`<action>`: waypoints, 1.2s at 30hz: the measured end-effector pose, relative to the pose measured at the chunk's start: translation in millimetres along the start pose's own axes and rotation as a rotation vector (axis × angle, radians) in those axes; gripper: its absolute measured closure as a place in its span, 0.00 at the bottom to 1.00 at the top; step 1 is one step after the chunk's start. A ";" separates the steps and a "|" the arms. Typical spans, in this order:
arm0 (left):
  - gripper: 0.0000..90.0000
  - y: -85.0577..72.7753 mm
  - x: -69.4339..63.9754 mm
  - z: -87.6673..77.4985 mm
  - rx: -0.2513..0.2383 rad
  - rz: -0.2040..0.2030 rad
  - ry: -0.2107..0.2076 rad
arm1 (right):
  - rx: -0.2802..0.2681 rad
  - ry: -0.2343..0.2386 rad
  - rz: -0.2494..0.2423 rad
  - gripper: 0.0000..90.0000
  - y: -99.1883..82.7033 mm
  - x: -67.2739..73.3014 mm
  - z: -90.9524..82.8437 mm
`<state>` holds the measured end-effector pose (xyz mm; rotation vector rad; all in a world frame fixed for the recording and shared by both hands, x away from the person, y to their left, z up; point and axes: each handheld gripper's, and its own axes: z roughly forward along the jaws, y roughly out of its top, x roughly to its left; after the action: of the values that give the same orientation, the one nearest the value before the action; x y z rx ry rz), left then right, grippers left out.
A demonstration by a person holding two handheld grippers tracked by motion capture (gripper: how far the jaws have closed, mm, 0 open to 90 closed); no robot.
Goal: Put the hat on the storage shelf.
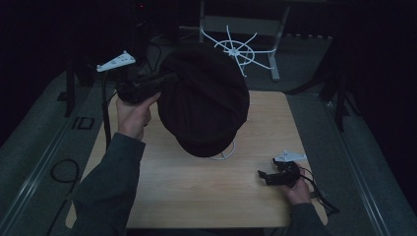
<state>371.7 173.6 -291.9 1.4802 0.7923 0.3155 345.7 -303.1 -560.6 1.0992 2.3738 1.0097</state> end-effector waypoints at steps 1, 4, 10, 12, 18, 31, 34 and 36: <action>0.81 -0.7 0.5 2.0 0.004 -0.004 -0.001 | 0.000 0.000 0.000 0.15 0.0 0.0 0.0; 0.81 -2.7 0.6 5.4 0.017 0.010 0.025 | 0.000 0.000 0.000 0.15 0.0 0.0 0.0; 0.79 -5.7 2.4 6.8 0.036 0.028 0.057 | 0.000 -0.001 0.000 0.15 0.0 0.0 0.0; 0.77 -5.8 4.1 7.9 0.037 0.018 0.058 | 0.000 -0.001 0.000 0.15 0.0 0.0 0.0; 0.71 -8.1 5.9 10.4 0.061 0.018 0.080 | 0.000 -0.001 -0.001 0.15 0.0 0.0 0.0; 0.52 -6.7 6.5 4.8 0.075 0.006 0.114 | 0.000 -0.001 0.000 0.15 0.0 0.0 0.1; 0.46 -6.1 6.2 2.3 0.077 0.013 0.124 | 0.000 -0.001 -0.001 0.15 0.0 0.0 0.1; 0.44 -5.9 5.6 0.3 0.076 0.017 0.124 | 0.000 -0.001 -0.001 0.15 0.0 0.0 0.1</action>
<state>374.3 176.3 -299.2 1.5504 0.9000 0.3967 345.7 -303.1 -560.6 1.0985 2.3732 1.0090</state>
